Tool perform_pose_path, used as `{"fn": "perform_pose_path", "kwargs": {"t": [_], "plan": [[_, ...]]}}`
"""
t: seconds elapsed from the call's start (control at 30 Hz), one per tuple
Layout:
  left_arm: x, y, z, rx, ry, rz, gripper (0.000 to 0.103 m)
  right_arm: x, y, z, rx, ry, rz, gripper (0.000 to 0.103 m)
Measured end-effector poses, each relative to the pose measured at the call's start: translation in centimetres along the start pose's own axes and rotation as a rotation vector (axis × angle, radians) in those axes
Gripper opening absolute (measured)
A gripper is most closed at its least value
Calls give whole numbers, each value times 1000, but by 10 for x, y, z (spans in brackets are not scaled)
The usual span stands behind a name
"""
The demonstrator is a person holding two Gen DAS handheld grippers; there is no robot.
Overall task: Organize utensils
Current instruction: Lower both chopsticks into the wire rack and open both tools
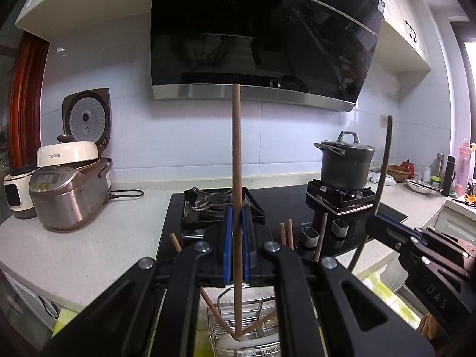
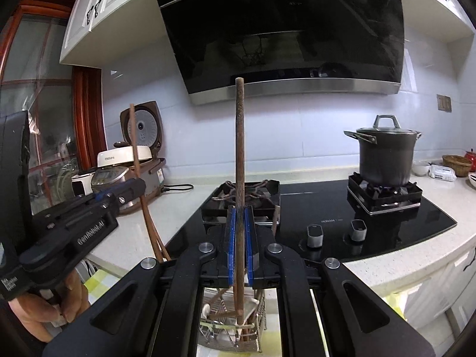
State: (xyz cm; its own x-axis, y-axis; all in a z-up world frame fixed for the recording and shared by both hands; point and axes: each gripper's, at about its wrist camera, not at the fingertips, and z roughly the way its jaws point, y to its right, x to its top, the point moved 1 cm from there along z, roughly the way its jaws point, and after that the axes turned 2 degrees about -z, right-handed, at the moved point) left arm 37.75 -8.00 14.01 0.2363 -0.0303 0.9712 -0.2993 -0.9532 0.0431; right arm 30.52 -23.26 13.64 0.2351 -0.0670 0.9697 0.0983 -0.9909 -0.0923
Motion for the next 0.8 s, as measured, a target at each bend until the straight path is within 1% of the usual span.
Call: {"fn": "perform_pose_path", "kwargs": {"t": [0.1, 0.23, 0.4, 0.5, 0.57, 0.67, 0.73, 0.8], "plan": [[-14, -3, 9, -1, -23, -21, 6, -8, 1, 7, 17, -4, 21, 7], [-36, -6, 19, 6, -58, -27, 6, -25, -1, 19, 34, -52, 15, 7], [-60, -8, 29, 8, -101, -26, 6, -49, -12, 33, 49, -112, -26, 7], [-72, -10, 33, 10, -115, -30, 6, -51, -14, 31, 56, -109, -30, 7], [-77, -11, 31, 24, -99, -26, 7, -52, -15, 30, 58, -111, -38, 7], [-78, -13, 29, 14, -91, -30, 7, -53, -13, 27, 60, -83, -38, 7], [-77, -14, 23, 8, -57, -33, 6, -52, -14, 29, 60, -85, -49, 7], [-76, -12, 22, -1, -61, -29, 6, -52, -16, 32, 55, -82, -71, 7]]}}
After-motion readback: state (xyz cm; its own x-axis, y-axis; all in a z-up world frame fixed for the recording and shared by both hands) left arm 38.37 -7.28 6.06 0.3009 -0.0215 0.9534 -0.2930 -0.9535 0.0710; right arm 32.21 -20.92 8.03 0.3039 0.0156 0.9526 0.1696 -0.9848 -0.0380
